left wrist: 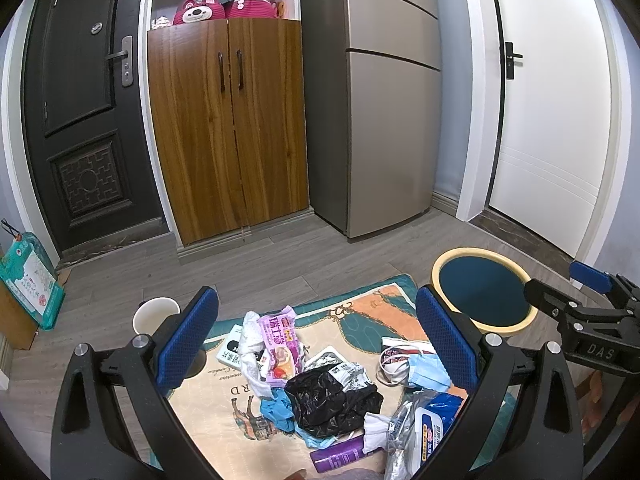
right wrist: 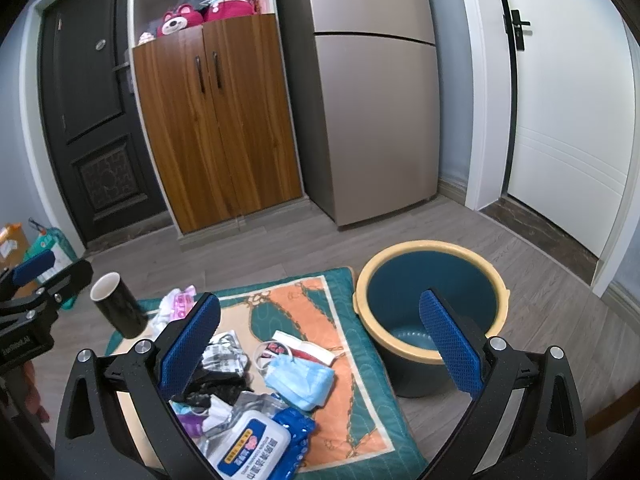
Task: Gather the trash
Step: 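Grasp the pink snack wrapper with the left tool while the right tool grasps the blue mask, then carry both items over the teal bin and open both tools to drop them, then move both open tools back over the mat, then grasp the white tissue with the left tool while the right tool grasps the red-and-white box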
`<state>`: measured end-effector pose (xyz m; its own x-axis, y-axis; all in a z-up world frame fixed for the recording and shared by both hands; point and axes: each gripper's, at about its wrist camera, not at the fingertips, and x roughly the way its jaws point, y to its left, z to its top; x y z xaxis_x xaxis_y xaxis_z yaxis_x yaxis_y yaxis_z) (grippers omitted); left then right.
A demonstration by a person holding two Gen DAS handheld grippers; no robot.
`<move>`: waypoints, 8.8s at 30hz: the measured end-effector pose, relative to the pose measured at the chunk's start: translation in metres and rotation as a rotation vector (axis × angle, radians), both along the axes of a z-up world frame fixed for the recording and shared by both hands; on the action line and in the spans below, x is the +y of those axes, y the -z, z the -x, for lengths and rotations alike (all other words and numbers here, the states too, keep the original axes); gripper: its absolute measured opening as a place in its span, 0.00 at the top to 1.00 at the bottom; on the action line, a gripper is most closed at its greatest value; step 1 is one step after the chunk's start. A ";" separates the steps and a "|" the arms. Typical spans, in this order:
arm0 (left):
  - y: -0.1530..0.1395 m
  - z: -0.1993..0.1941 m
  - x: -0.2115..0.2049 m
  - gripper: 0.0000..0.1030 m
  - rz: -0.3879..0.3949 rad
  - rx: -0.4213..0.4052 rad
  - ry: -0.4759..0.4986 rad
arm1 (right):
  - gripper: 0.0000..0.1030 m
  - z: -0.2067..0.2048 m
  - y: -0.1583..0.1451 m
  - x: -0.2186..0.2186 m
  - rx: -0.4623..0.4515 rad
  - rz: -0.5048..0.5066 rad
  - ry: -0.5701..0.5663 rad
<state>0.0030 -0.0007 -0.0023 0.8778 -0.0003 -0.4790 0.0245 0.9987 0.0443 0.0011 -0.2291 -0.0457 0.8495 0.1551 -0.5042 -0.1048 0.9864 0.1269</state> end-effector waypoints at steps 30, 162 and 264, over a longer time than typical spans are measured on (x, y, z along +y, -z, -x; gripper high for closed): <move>0.104 -0.114 0.066 0.06 -0.061 0.287 -0.109 | 0.04 -0.115 0.123 0.026 0.391 0.002 -0.141; 0.084 -0.202 -0.229 0.55 0.004 0.240 0.392 | 0.71 -0.196 0.054 -0.190 0.278 -0.293 0.143; 0.185 -0.161 0.082 0.65 -0.039 0.692 -0.107 | 0.69 -0.129 0.169 0.092 0.612 0.218 -0.431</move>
